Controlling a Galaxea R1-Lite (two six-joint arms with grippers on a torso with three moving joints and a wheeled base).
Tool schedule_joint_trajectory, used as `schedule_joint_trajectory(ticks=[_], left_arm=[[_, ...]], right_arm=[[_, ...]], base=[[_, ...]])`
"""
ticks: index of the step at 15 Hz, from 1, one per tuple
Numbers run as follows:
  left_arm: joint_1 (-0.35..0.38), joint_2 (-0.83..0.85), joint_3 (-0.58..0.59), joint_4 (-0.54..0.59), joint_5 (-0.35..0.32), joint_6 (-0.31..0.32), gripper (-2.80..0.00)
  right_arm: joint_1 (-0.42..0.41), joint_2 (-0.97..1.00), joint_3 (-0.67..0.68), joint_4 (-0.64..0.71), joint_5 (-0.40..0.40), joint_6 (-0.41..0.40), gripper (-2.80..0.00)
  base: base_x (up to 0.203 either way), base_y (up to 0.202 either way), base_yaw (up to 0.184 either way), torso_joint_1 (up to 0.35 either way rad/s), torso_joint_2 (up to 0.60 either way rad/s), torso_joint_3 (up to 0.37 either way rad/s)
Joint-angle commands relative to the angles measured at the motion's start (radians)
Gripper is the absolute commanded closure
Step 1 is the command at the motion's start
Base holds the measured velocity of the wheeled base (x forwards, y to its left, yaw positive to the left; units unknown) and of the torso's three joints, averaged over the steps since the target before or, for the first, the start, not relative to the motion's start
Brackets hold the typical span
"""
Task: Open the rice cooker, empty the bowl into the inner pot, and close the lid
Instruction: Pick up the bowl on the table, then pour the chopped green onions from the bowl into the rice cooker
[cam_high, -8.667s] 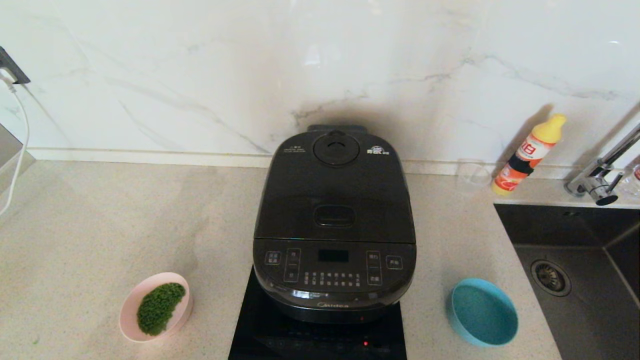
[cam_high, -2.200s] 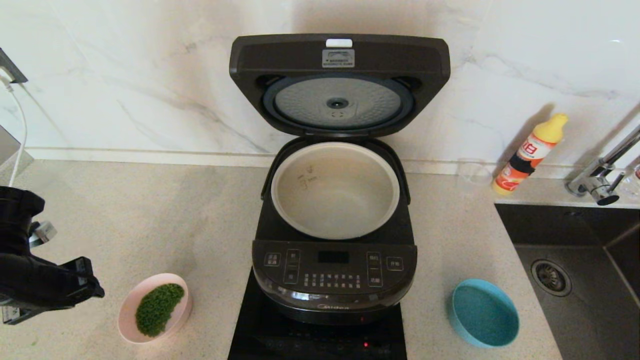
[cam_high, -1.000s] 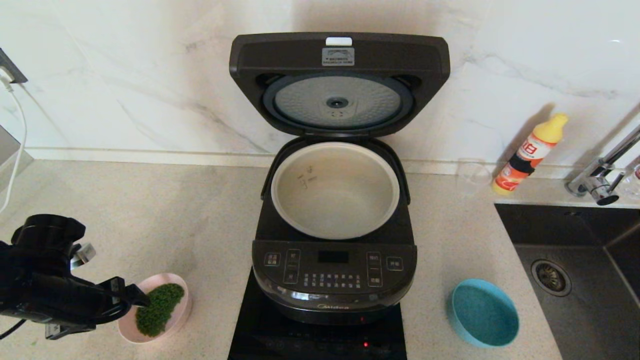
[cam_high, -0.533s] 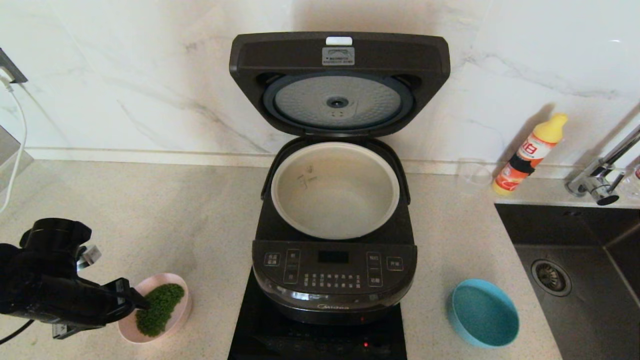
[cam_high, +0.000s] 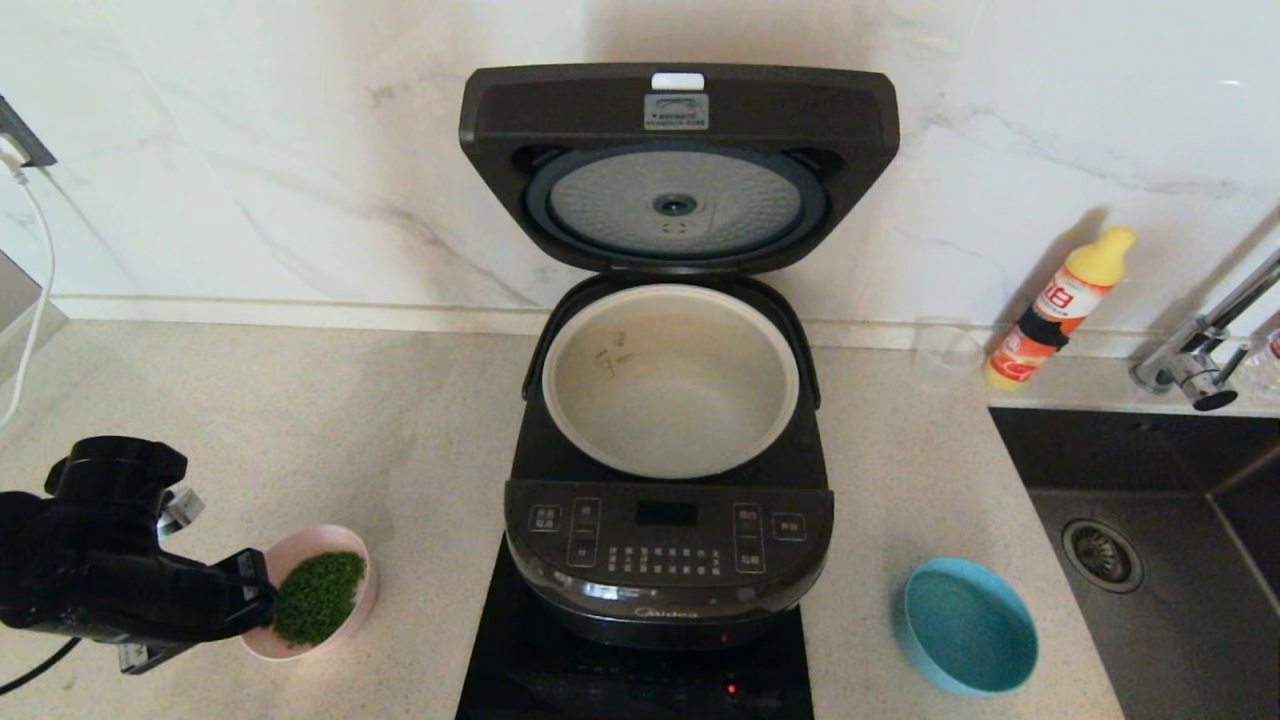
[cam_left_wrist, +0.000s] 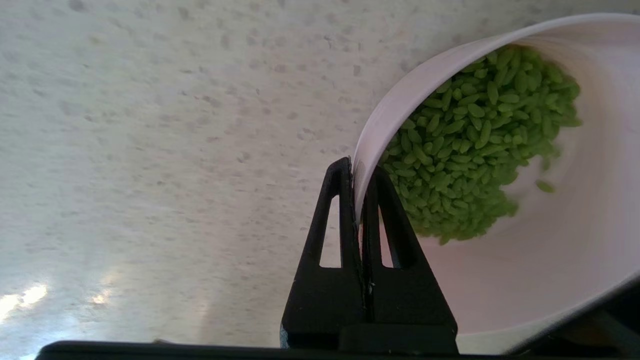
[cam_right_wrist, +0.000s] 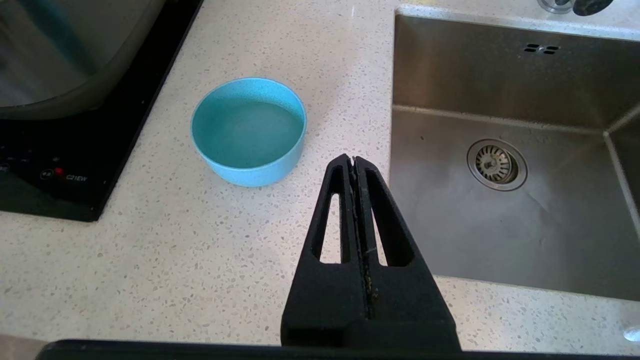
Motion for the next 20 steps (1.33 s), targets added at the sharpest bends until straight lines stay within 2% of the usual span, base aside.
schedule_joint_trajectory(ticks=[1,4,8,11,16,20], left_arm=[[0.0,-0.005,0.003,0.0,-0.019,-0.013,0.0],[0.0,-0.059,-0.001,0.0,-0.057,-0.06,0.0],[0.0,-0.182,-0.013,0.001,-0.186,-0.159,0.0],[-0.013,-0.301,-0.059,0.03,-0.229,-0.203,0.0],[-0.112,-0.427,-0.32,0.243,-0.235,-0.223,0.0],[-0.27,-0.435,-0.516,0.424,-0.234,-0.227,0.0]], right_arm=[[0.001,0.0,0.001,0.0,0.001,0.0,0.0],[0.001,0.0,0.001,0.0,0.001,0.0,0.0],[0.001,0.0,0.001,0.0,0.001,0.0,0.0],[0.001,0.0,0.001,0.0,0.001,0.0,0.0],[0.001,0.0,0.001,0.0,0.001,0.0,0.0],[0.001,0.0,0.001,0.0,0.001,0.0,0.0]], base=[[0.0,0.0,0.0,0.0,0.0,0.0],[0.0,0.0,0.0,0.0,0.0,0.0],[0.0,0.0,0.0,0.0,0.0,0.0],[0.0,0.0,0.0,0.0,0.0,0.0],[0.0,0.0,0.0,0.0,0.0,0.0],[0.0,0.0,0.0,0.0,0.0,0.0]])
